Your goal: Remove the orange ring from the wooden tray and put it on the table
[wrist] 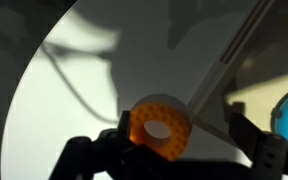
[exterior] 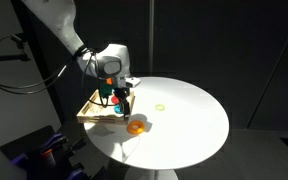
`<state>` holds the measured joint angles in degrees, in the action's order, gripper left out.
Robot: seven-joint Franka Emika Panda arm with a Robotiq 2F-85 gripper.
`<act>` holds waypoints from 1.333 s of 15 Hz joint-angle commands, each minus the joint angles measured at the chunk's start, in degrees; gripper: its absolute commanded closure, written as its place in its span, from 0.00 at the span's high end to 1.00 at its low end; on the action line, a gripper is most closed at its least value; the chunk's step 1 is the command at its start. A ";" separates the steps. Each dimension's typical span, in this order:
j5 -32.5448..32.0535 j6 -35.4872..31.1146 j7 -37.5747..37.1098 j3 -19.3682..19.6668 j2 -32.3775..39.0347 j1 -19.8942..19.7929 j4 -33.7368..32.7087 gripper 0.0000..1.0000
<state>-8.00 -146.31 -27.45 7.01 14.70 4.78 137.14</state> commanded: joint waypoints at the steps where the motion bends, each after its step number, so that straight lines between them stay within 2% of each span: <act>1: 7.32 5.65 10.70 -3.68 -4.27 -2.76 0.56 1.00; 5: 8.93 14.85 15.78 -4.85 -7.67 -2.82 -0.74 1.00; 12: 3.37 31.13 12.50 -5.97 -15.36 -2.23 -4.98 1.00; 16: 3.02 36.28 13.15 -6.86 -21.24 -2.54 -7.28 1.00; 20: 3.15 37.78 13.40 -7.64 -27.35 -2.82 -8.36 1.00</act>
<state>-4.11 -110.63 -13.80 0.49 -8.06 2.95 129.55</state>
